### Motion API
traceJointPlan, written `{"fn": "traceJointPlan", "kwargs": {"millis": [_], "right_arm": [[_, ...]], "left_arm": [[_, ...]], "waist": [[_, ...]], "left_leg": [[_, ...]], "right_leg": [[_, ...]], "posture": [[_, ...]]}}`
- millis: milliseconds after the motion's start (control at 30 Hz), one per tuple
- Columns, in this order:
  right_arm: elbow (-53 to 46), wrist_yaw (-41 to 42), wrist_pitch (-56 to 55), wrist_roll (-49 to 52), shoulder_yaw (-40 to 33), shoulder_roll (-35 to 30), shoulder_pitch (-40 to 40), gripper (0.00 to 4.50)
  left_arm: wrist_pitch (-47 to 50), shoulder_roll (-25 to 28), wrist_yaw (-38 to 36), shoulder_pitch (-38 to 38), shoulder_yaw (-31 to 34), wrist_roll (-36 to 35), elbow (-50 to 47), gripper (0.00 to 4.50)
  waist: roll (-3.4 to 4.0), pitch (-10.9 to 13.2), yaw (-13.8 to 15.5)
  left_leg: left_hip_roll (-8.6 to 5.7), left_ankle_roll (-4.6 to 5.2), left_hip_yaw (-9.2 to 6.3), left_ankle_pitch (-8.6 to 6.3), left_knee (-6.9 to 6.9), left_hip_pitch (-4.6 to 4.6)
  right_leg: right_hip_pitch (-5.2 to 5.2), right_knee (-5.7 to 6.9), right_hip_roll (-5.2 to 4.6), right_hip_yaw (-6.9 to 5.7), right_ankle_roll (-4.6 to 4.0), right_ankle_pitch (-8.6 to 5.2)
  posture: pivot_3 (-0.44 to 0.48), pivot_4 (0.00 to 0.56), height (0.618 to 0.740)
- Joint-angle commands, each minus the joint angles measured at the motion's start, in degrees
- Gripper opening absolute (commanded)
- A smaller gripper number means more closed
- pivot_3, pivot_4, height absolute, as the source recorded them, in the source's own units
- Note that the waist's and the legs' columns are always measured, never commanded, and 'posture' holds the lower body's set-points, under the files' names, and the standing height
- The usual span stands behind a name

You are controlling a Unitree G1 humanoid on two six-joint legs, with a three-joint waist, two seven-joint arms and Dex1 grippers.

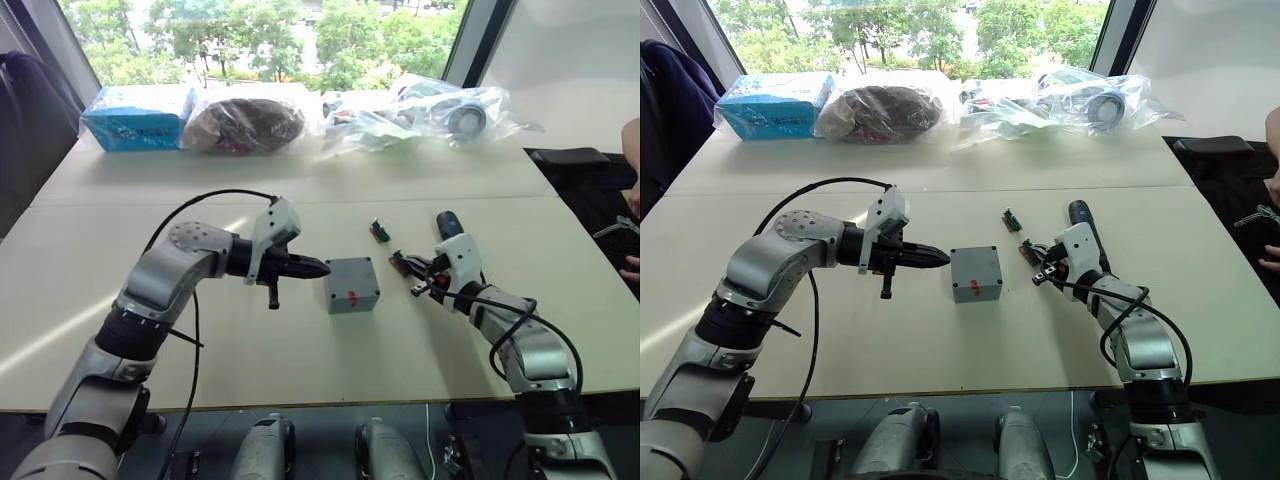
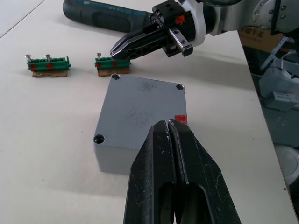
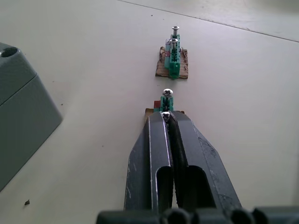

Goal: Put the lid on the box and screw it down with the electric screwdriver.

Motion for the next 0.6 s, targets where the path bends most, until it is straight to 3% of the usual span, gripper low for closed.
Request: {"fn": "traceJointPlan", "kwargs": {"millis": [33,333,600], "right_arm": [[-5.58,-0.75,0.7,2.41,-2.43,0.51,0.44,0.05],[-16.28,-1.54,1.56,8.31,-4.53,3.05,2.02,0.05],[-19.89,0.48,3.07,8.45,2.57,3.14,1.83,0.05]], "left_arm": [[-0.05,0.22,0.04,-0.23,1.47,-0.75,-0.69,0.0],[1.81,1.34,-0.31,1.04,4.53,-2.71,0.55,0.0],[3.64,4.7,0.62,5.0,5.98,-3.75,-3.09,0.0]], "waist": [[0.0,0.0,0.01],[0.02,0.01,-0.03],[0.03,0.02,-0.1]], "left_leg": [[0.0,0.0,0.0,0.0,0.0,0.0],[0.02,0.0,-0.01,0.0,0.03,0.0],[0.09,0.0,-0.03,0.0,0.04,0.0]], "right_leg": [[0.0,0.0,0.0,0.0,0.0,0.0],[0.0,0.02,0.02,0.0,0.0,0.0],[0.0,0.03,0.08,0.0,-0.01,0.0]], "posture": [[0.0,0.15,0.74],[0.0,0.15,0.74],[0.0,0.15,0.74]]}}
